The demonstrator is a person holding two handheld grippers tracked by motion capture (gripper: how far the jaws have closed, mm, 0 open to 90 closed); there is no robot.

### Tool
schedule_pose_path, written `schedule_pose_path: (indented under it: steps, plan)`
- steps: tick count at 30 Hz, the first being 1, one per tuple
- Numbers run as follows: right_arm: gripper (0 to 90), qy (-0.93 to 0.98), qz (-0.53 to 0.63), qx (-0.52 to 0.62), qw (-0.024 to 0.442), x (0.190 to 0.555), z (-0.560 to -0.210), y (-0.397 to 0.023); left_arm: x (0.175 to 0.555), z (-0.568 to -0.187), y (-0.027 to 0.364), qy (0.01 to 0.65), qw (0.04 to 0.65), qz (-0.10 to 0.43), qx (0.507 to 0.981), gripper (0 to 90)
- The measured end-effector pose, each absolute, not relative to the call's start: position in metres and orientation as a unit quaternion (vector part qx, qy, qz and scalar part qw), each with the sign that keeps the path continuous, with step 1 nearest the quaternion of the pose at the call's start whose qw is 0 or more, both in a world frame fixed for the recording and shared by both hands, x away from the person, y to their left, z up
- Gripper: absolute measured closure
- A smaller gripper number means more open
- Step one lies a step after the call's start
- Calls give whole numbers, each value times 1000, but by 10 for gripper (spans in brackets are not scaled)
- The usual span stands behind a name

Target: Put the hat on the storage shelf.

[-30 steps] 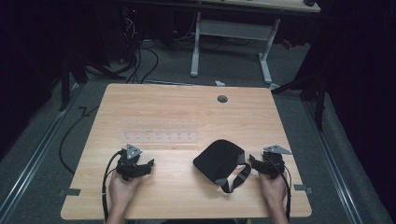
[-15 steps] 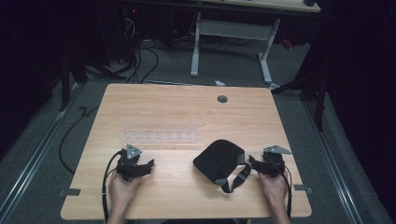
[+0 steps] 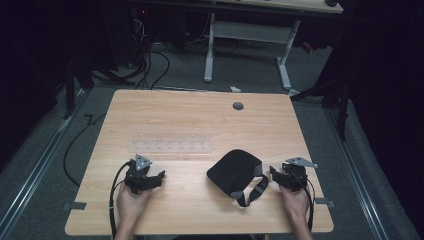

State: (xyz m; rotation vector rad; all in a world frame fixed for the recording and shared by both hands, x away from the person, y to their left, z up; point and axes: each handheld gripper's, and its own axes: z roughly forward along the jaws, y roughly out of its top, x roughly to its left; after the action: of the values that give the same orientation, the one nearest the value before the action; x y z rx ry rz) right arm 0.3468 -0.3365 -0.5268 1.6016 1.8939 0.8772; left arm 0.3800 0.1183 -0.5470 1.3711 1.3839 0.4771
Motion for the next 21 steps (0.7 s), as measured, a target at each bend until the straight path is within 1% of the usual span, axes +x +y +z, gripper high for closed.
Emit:
schedule_pose_path:
  steps: [9,11,21]
  plan:
    - [447,688,364,575,251,333,-510,-340,380,-547,118,582,538,201,576,285]
    - [452,686,380,572,241,328,-504,-342,380,-547,118,582,538,200,576,285]
    - [451,692,427,538,224,313,-484,-333,380,-547,118,582,538,200,576,285]
